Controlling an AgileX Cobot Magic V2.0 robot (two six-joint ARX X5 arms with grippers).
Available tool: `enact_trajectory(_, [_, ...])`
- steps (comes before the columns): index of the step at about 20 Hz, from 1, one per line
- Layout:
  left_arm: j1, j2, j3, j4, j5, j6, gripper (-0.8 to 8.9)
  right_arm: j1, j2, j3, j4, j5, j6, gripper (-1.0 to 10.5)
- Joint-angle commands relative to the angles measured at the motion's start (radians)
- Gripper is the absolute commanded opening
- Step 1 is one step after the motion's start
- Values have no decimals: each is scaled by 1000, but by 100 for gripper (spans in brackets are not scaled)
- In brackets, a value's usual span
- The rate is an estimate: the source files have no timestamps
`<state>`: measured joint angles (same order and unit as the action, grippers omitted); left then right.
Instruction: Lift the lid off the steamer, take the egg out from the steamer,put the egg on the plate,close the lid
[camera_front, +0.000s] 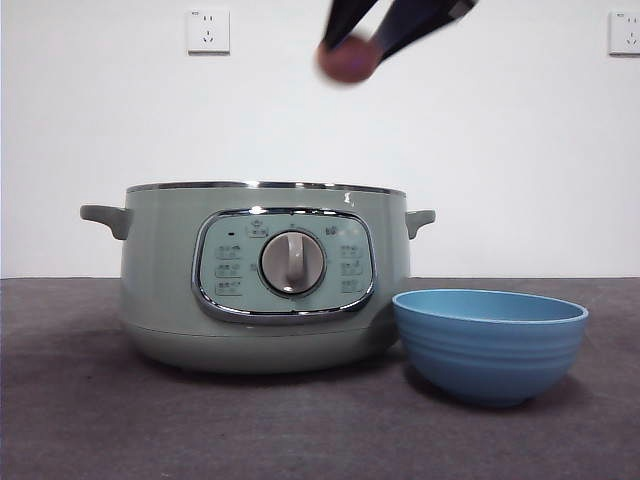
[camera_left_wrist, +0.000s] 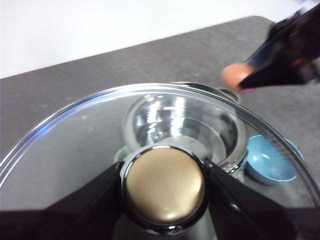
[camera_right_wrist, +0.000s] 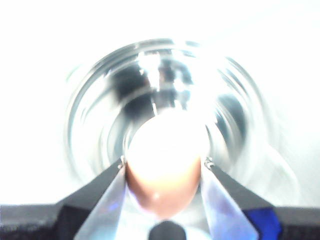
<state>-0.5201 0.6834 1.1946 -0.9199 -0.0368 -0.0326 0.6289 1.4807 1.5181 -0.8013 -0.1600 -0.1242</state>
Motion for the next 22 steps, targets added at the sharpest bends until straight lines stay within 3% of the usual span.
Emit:
enact_trajectory(1, [-4, 48, 5, 121, 49, 30, -8, -23, -72, -9, -117, 32, -5, -10])
enact_trajectory(7, [-6, 228, 5, 298, 149, 37, -8, -89, -185, -177, -204, 29, -4, -11])
enact_trajectory(11, [-10, 349, 5, 389, 161, 45, -8, -100, -200, -413, -63, 27, -6, -11])
enact_trajectory(14, [-10, 425, 5, 445, 176, 46, -8, -100, -194, -575, 106, -31, -3, -11])
enact_trajectory(22, [-10, 509, 5, 539, 177, 46, -8, -100, -77, -721, 349, -32, -1, -11])
